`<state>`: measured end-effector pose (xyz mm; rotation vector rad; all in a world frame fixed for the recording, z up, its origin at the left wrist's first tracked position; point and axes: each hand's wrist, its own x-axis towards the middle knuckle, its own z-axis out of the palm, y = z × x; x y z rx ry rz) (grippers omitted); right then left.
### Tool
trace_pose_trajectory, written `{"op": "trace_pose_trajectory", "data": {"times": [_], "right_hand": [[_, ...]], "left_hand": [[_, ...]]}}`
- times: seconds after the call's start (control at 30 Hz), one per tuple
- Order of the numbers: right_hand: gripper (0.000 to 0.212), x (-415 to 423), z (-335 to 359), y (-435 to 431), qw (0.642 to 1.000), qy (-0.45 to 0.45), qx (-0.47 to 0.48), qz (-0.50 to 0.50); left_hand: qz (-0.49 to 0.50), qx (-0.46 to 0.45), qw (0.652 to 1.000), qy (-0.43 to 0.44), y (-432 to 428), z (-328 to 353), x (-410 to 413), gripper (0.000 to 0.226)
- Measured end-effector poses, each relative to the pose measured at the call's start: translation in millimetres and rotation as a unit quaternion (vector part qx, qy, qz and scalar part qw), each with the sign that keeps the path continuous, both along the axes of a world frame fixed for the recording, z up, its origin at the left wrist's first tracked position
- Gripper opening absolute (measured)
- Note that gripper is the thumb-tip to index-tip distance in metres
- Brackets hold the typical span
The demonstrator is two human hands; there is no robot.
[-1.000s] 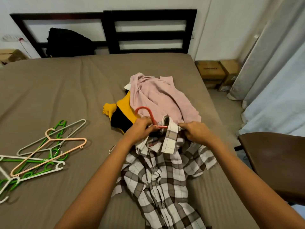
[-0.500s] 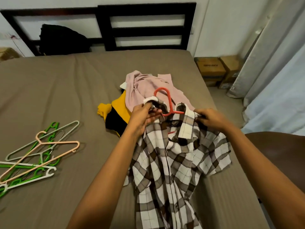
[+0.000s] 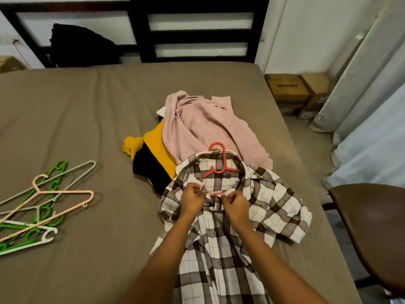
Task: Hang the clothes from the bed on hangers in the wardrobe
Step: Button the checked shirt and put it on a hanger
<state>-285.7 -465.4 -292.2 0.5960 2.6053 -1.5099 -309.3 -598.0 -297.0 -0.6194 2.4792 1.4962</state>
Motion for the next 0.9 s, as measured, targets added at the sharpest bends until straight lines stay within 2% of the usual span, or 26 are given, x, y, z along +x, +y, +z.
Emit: {"op": "trace_pose_trajectory", "data": {"times": [0.07,0.2,0.27,0.3,0.43,0.5,0.6,0.7,0.77,0.83,0.87,0.9], "right_hand": [[0.027,-5,-12,-8,0.998,-0.061,-0.011,-0.001],[0.071,-14,-28,-21,0.991,-0.109,0.051,-0.064],[0.08,-12,-28,-28,0.985,-0.121,0.039,-0.113],[0.081,-12,-29,-31,0.983,-0.121,0.019,-0.136],[0.073,-13,-37,-38,0.971,-0.132,-0.027,-0.197],[0.064,-12,-41,-36,0.965,-0.124,-0.032,-0.228],[0.033,-4,-41,-30,0.958,-0.025,-0.057,-0.279],[0.028,6,-27,-24,0.944,0.097,-0.141,-0.282],[0.031,10,-14,-22,0.917,0.13,-0.225,-0.303],[0.037,9,1,-20,0.867,0.125,-0.299,-0.378],[0.036,9,9,-19,0.82,0.109,-0.356,-0.434],[0.029,9,19,-17,0.755,0.078,-0.435,-0.485]], "left_hand": [[0.071,-0.024,0.997,0.006,3,-7,4,0.019],[0.172,0.029,0.984,-0.028,14,-25,14,0.043],[0.19,0.058,0.979,-0.035,18,-33,14,0.049],[0.197,0.064,0.978,-0.024,20,-35,12,0.045],[0.175,0.054,0.983,0.031,23,-31,7,0.02],[0.172,0.054,0.982,0.062,23,-28,9,0.023],[0.172,0.039,0.979,0.103,20,-25,13,0.024],[0.159,0.004,0.977,0.142,19,-17,12,0.018],[0.159,-0.007,0.972,0.172,20,-7,8,0.013],[0.146,-0.005,0.968,0.202,22,6,6,0.007],[0.136,0.009,0.968,0.213,23,14,5,0.004],[0.128,0.032,0.967,0.216,23,19,4,0.007]]}}
